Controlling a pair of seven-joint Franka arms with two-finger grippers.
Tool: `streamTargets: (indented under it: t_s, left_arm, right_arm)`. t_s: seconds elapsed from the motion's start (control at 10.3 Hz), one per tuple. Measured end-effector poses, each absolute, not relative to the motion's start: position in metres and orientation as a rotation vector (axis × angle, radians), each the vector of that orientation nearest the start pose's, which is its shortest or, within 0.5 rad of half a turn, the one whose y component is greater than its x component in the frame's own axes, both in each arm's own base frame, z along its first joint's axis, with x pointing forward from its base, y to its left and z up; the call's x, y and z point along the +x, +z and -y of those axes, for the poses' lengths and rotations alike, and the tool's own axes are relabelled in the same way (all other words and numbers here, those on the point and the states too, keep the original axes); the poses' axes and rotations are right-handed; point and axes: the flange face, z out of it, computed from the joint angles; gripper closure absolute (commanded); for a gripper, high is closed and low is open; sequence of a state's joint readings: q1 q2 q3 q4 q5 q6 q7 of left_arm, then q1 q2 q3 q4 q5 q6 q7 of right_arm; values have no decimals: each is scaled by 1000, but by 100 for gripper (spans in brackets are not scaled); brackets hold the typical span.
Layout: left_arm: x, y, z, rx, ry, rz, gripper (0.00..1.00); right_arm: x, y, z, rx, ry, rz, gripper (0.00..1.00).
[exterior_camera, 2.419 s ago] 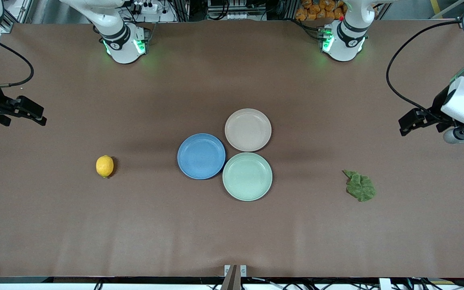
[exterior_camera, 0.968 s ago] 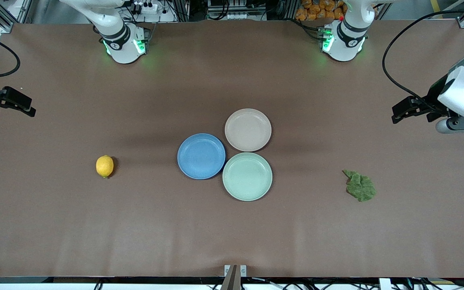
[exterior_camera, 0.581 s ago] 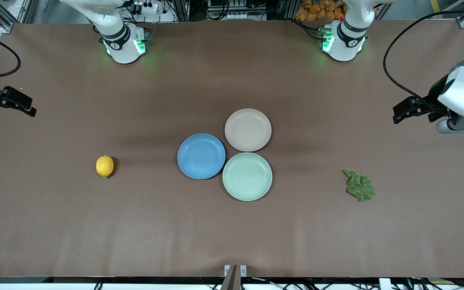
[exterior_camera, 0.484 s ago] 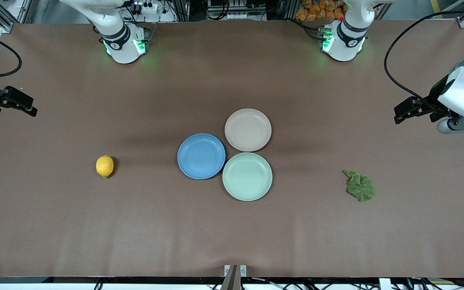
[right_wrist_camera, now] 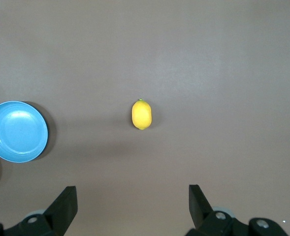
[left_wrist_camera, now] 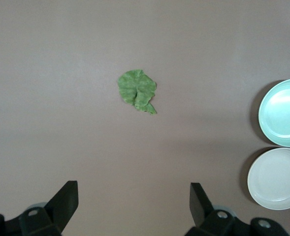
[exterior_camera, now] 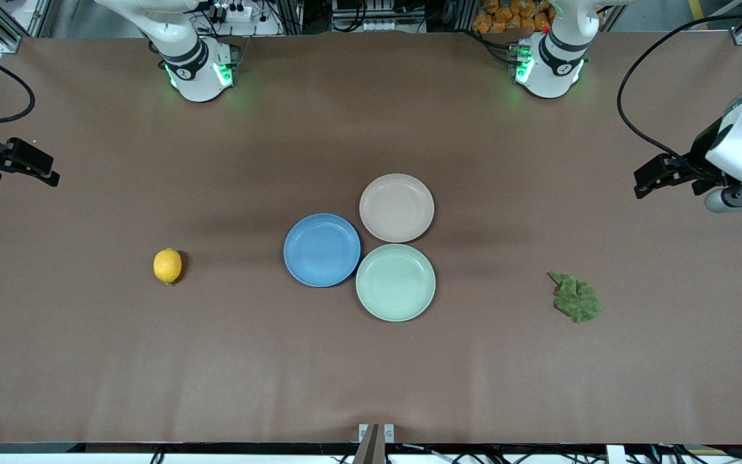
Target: Pick lemon and lettuce from blue and beige plates
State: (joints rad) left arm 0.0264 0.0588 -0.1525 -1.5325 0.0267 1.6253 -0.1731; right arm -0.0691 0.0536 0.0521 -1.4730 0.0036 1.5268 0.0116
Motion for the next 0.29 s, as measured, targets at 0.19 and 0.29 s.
streamTargets:
  t_s: [0.19,0.29]
  left_arm:
    - [571,625,67,-3130,-69,74,0]
    - [571,626,67,-3132,-72,74,0]
  right_arm:
    - [567,637,11,-3135,0,-46,0]
    - [567,637,11,-3135,0,-46,0]
